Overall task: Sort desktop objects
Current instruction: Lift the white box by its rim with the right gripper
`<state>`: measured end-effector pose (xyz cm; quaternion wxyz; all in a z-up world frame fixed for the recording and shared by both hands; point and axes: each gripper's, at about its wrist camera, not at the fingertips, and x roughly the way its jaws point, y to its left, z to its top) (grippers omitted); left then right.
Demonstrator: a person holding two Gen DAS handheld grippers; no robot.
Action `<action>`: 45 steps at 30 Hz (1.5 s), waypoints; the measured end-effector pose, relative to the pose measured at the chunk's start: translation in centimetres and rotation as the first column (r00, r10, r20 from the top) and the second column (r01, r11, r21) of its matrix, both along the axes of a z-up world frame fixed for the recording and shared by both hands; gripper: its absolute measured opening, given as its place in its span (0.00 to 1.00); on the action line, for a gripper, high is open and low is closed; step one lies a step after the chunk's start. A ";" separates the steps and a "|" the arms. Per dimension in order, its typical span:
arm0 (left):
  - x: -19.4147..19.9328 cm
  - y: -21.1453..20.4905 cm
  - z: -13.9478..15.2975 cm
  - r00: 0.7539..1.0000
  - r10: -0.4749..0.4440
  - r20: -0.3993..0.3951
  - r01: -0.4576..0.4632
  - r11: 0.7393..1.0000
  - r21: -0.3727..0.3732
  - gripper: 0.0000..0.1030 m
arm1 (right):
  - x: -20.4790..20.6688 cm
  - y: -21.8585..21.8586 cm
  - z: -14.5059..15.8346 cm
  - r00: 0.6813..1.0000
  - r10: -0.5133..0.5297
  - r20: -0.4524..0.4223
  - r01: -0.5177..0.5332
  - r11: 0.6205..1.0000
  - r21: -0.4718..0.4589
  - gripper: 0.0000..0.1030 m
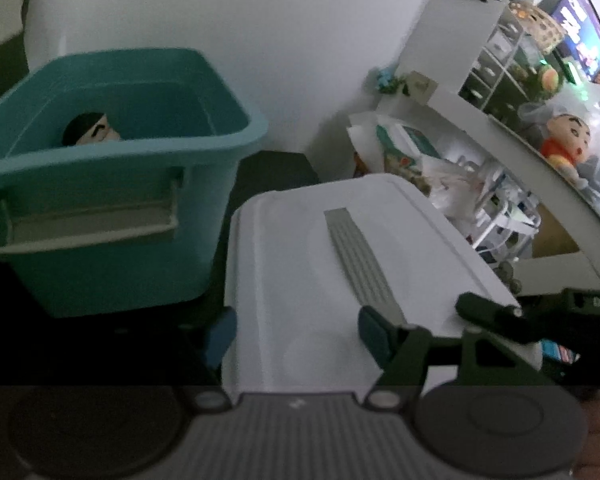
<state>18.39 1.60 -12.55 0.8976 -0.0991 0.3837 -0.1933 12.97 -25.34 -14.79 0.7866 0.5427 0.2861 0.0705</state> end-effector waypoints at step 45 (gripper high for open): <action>-9.6 -1.1 14.7 0.983 0.130 0.127 -0.147 0.979 0.140 0.68 | -7.2 -1.1 8.1 0.940 0.080 0.333 -0.121 0.987 0.103 0.07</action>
